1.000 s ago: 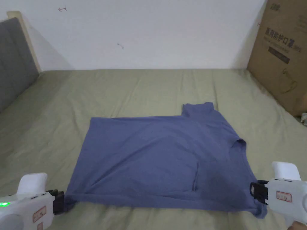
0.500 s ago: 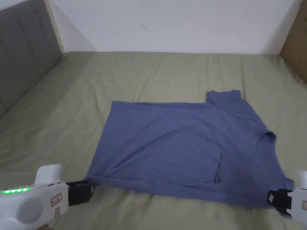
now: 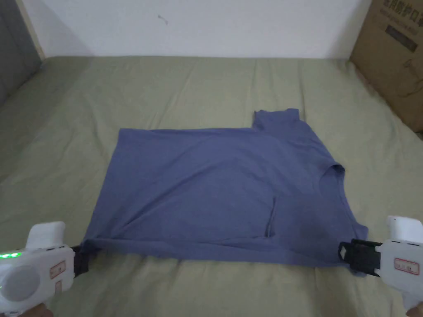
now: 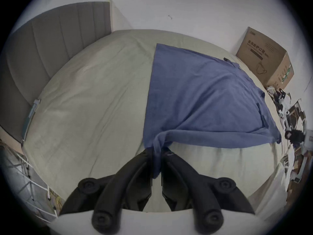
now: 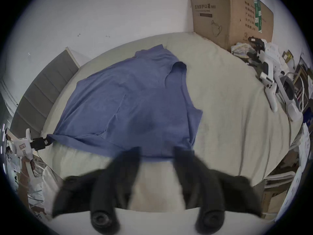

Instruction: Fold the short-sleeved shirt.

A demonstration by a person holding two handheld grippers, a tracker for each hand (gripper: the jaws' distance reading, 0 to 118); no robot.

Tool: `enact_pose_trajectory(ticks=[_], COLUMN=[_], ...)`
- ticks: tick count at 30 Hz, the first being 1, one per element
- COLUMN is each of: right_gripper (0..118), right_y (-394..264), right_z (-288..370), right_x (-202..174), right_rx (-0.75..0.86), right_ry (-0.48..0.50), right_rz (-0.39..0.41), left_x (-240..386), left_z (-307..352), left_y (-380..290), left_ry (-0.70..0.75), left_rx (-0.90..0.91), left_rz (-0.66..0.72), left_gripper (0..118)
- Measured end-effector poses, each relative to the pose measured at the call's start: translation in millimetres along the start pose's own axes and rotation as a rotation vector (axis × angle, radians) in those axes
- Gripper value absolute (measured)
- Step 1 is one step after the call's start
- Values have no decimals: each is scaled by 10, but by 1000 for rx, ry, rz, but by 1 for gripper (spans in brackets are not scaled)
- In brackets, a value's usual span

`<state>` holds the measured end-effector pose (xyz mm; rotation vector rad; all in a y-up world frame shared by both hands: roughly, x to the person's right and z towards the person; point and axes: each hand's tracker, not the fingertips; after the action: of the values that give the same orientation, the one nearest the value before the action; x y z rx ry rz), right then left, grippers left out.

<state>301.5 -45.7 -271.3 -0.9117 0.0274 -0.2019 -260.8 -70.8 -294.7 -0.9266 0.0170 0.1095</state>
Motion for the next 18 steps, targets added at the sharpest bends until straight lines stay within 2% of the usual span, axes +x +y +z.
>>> enact_pose_trajectory(ticks=[1,2,4,5,7,8,9,10,11,15,18], right_gripper=[74,79,79,78,76,69,53,20,13,8,8], right_y=[31,54,64,34,-47,-83,-118,-149,-180,-188,-74], right_z=[-12,-41,-145,-217,-317,-355,-391,-421,-462,-391,-289], right_x=[26,40,108,136,190,204,199,191,175,108,169], right_rx=[6,7,-17,-56,-108,-122,-136,-152,-162,-130,-89], right_ry=[-15,-28,-70,-116,-88,-91,-101,-118,-144,-130,-90], right_rz=[10,22,68,65,71,73,94,127,162,157,76], left_x=[10,8,-13,-18,-24,-31,-37,-45,-53,-51,-65], left_z=[17,28,36,45,65,63,65,64,64,104,132], left_y=[8,14,28,30,33,33,32,33,37,41,76], left_ry=[8,8,-4,-8,-3,0,2,3,0,4,6], left_rx=[5,8,8,11,17,17,17,17,13,15,23], left_rz=[-13,-10,6,12,17,19,24,31,35,28,31], left_gripper=[8,8,8,8,8,8,8,8,8,8,8])
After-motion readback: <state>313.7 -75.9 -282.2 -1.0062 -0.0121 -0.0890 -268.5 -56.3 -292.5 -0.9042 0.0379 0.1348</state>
